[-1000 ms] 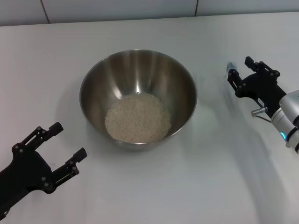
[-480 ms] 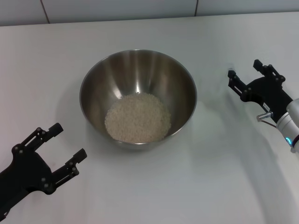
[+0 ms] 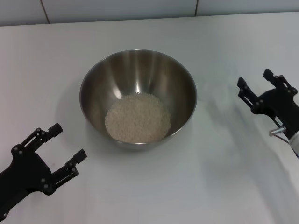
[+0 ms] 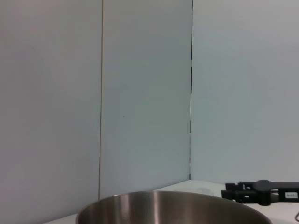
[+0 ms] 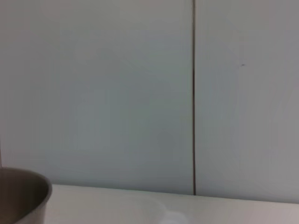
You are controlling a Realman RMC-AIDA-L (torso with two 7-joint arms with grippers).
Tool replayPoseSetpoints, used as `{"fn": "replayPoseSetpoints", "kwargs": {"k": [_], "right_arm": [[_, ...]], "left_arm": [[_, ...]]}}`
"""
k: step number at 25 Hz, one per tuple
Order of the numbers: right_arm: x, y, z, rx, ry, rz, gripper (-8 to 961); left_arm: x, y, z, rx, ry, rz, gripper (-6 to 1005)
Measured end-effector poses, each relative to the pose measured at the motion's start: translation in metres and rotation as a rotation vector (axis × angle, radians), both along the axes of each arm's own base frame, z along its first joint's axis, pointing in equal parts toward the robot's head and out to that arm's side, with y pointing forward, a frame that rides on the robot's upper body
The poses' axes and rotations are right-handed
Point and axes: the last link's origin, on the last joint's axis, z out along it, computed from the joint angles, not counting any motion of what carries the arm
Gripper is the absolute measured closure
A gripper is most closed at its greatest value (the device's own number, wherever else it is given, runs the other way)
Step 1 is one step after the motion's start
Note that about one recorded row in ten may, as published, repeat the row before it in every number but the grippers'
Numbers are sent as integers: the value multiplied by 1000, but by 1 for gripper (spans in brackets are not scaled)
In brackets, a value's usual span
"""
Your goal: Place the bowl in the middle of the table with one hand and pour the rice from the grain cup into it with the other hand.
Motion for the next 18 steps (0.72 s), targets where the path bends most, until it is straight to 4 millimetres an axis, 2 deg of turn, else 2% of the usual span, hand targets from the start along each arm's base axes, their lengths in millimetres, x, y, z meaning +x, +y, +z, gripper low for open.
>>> {"fn": "replayPoseSetpoints", "kwargs": {"k": [4, 8, 12, 18], "right_arm": [[4, -17, 11, 33, 62, 31, 207], [1, -29, 30, 79, 152, 111, 207], [-1, -28, 38, 84, 185, 148, 207], [-8, -25, 35, 40, 174, 199, 208]], "left_arm": [[0, 0, 0, 0, 0, 0, 201], [0, 0, 0, 0, 0, 0, 201], [0, 0, 1, 1, 0, -2, 201], [0, 1, 1, 0, 2, -5, 201]]}}
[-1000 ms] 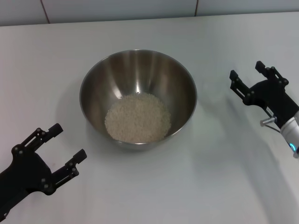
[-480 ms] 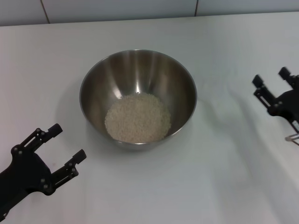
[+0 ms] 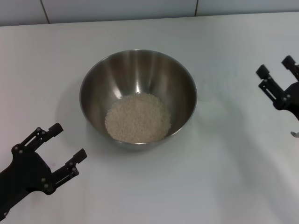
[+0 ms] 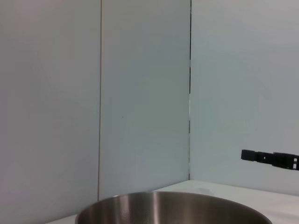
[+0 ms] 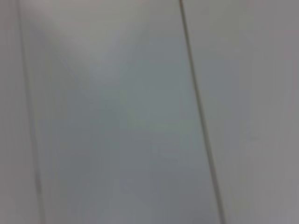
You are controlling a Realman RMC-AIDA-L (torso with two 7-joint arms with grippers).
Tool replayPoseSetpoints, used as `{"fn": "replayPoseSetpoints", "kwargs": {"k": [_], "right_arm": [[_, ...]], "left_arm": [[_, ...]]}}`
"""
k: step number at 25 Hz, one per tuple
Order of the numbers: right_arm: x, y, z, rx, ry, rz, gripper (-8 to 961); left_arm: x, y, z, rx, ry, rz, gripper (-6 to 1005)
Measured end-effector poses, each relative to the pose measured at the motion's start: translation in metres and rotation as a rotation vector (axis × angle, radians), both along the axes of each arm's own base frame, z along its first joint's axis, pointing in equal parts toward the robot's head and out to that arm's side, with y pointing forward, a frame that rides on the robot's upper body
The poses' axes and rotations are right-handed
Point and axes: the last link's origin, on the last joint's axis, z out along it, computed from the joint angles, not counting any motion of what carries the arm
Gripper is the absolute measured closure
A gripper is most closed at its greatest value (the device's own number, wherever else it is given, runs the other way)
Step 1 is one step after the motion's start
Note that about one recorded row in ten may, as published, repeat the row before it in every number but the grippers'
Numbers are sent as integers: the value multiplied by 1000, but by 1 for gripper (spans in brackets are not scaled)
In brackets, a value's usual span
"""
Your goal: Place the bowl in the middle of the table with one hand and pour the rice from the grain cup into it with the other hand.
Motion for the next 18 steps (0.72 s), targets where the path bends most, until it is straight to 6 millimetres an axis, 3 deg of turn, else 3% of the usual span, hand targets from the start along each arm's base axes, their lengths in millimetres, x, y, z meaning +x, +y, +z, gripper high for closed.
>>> {"fn": "replayPoseSetpoints", "kwargs": {"k": [4, 10, 18], "right_arm": [[-10, -2, 3, -85, -11, 123, 208], [-20, -7, 13, -388, -45, 330, 208], [-20, -13, 17, -548, -130, 412, 208]], "left_arm": [[0, 2, 1, -5, 8, -4, 201], [1, 5, 2, -7, 13, -14, 201], [4, 19, 9, -43, 8, -32, 201]]}}
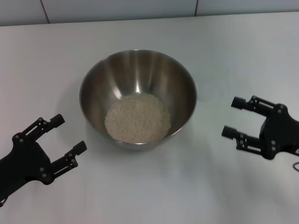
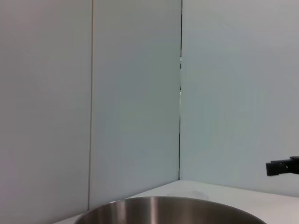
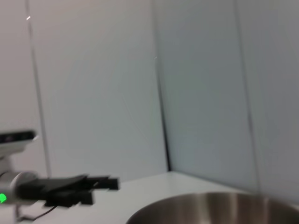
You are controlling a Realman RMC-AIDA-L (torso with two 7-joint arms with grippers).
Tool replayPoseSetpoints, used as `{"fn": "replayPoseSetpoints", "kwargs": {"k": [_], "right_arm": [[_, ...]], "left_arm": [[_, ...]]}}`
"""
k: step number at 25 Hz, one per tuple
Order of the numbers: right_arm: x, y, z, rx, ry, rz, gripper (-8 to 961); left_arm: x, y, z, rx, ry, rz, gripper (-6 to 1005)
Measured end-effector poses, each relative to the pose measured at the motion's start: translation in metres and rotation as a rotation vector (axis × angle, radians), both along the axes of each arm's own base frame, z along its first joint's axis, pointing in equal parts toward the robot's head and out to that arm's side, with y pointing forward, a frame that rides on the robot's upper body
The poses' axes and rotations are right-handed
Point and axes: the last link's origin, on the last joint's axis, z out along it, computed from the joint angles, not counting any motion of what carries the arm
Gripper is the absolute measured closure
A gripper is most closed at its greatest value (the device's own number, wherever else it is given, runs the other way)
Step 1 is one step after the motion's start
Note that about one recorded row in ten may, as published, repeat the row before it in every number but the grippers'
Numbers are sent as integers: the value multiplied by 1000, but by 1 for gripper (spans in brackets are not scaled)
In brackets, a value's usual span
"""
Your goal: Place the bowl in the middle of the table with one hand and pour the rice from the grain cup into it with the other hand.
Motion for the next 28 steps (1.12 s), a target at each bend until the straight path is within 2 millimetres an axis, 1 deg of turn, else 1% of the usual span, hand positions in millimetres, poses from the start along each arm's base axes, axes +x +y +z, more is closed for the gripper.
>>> {"fn": "replayPoseSetpoints", "kwargs": {"k": [4, 8, 13, 28], "right_arm": [[1, -4, 1, -71, -50, 49, 208], [2, -6, 1, -99, -71, 62, 207], [4, -5, 4, -92, -86, 56, 207], [0, -4, 1, -73, -72, 65, 208]], "left_arm": [[2, 4, 1, -19, 1, -10, 201], [2, 5, 2, -18, 5, -12, 201], [1, 5, 3, -26, 9, -14, 201], [2, 2, 2, -55, 25, -38, 201]]}}
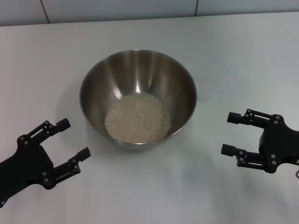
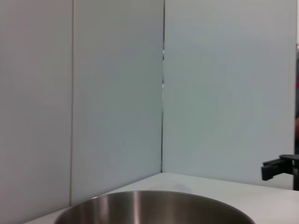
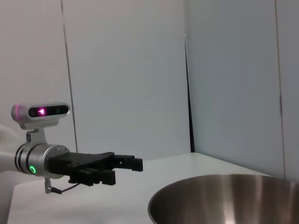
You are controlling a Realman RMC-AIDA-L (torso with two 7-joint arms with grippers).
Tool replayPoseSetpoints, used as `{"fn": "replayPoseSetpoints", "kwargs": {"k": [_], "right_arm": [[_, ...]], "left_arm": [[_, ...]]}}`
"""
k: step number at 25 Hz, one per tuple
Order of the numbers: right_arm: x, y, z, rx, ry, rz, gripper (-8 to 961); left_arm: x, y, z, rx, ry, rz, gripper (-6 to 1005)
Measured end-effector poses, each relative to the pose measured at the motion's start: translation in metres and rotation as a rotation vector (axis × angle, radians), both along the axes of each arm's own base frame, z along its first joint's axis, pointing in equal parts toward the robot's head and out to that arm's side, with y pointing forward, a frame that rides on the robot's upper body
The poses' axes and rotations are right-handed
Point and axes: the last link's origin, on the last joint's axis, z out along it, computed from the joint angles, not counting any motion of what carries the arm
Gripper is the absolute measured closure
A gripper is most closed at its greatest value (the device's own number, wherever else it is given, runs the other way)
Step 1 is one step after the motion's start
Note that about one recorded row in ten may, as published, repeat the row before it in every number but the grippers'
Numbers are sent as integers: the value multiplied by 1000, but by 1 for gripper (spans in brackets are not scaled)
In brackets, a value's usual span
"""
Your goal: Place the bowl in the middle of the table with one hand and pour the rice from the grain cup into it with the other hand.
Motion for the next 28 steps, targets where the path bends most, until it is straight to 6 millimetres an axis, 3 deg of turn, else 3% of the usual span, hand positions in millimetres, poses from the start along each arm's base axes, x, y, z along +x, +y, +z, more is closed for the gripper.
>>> {"fn": "replayPoseSetpoints", "kwargs": {"k": [28], "right_arm": [[-7, 4, -4, -4, 11, 19, 208]], "left_arm": [[5, -2, -2, -65, 21, -58, 201]]}}
